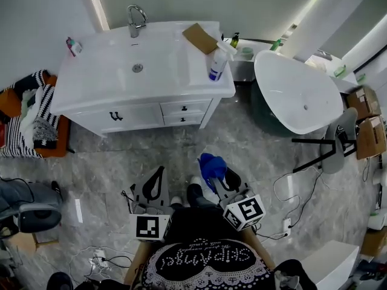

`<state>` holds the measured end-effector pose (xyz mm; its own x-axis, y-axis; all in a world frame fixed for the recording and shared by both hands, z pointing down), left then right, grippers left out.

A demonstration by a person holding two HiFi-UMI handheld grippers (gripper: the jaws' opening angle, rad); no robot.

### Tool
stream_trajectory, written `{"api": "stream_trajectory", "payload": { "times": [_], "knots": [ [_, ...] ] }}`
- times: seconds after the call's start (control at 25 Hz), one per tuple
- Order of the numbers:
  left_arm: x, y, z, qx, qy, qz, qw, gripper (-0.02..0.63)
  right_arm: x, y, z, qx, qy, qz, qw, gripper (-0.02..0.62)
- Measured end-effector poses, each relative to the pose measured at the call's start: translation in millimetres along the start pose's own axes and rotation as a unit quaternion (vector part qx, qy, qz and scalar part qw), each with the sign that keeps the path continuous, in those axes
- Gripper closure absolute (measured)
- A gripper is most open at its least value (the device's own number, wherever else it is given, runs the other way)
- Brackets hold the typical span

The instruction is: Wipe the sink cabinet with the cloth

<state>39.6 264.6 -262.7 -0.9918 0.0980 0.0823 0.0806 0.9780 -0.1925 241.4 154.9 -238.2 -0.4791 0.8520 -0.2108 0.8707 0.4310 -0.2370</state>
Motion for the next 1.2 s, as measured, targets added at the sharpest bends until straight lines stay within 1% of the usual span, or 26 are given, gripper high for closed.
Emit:
{"api": "stream_trajectory", "payload": {
  "times": [0.2,0.44,0.6,0.72,0.88,1.0,1.2],
  "knots": [
    [-7.1,-17.3,-2.5,0.017,-0.002,0.009,0.9998,0.606,-26.9,-5.9,6.9,0.000,0.001,0.012,1.000,0.477],
    [-17.1,-32.5,0.6,0.016,0.003,0.038,0.9992,0.606,-53.9,-9.2,9.0,0.004,0.000,0.032,0.999,0.477],
    [-26.4,-38.4,-0.1,0.019,0.009,0.050,0.9985,0.606,-69.2,-5.8,9.0,0.007,0.003,0.038,0.999,0.477],
    [-32.2,-43.6,-1.4,0.022,0.011,0.049,0.9985,0.606,-79.6,-3.5,6.5,0.014,0.006,0.035,0.999,0.477],
    [-38.4,-48.9,-1.5,0.027,0.010,0.046,0.9985,0.606,-86.7,2.1,-0.8,0.026,-0.005,0.028,0.999,0.477],
    [-38.8,-54.3,-1.9,0.025,0.006,0.053,0.9983,0.606,-91.3,1.9,-3.1,0.029,-0.008,0.025,0.999,0.477],
    [-31.9,-65.6,-2.0,0.034,0.006,0.043,0.9985,0.606,-95.3,-3.7,1.7,0.026,-0.009,0.010,1.000,0.477]
  ]
}}
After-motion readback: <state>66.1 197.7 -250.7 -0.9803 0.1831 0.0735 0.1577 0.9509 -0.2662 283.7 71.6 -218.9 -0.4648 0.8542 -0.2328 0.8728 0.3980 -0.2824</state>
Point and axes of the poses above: the fingertips, and each gripper's own axes: y backward along the fingers, x to its left, z out of its top, the point moved 9 cm from there along y, backward along the fingers, and after that the axes turned 2 degrees about z, right-handed, at the moved point
